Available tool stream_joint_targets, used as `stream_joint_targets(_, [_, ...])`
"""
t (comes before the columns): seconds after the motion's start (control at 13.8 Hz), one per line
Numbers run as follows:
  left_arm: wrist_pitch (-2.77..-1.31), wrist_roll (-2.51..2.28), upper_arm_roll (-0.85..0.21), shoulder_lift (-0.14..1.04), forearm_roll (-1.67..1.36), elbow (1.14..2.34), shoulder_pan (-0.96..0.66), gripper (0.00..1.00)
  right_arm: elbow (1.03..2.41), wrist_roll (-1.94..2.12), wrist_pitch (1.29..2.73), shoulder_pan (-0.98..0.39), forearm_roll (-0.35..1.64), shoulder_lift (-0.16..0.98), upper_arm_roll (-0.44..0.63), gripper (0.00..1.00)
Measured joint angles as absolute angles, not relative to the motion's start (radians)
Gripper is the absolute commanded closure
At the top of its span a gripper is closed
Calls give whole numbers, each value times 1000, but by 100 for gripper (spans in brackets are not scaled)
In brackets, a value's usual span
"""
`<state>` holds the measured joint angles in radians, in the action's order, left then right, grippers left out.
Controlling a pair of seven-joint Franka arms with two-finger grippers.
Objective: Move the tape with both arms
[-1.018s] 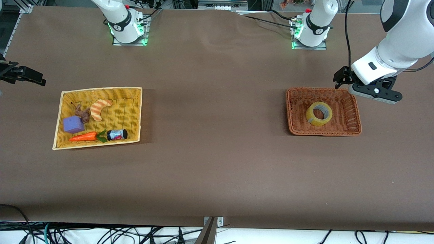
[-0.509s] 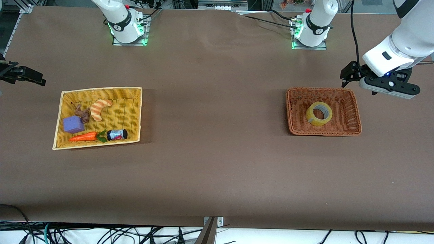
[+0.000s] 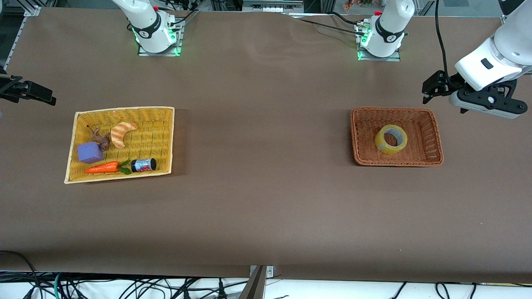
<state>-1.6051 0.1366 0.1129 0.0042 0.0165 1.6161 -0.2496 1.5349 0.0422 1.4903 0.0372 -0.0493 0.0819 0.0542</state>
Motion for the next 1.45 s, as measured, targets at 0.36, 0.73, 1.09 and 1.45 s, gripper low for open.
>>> stream_joint_targets(0.36, [-1604, 135, 91, 9, 15, 1612, -239, 0, 1535, 42, 1490, 37, -49, 82, 55, 0])
stream_joint_targets(0.73, [-1603, 127, -29, 9, 15, 1611, -119, 0, 1535, 42, 1490, 37, -49, 82, 55, 0])
stream_joint_targets(1.09, [-1602, 127, -30, 11, 15, 1611, -110, 0, 1535, 42, 1490, 37, -49, 82, 55, 0])
stream_joint_targets(1.45, [-1597, 37, -30, 14, 14, 1611, -104, 0, 1535, 42, 1490, 37, -49, 82, 55, 0])
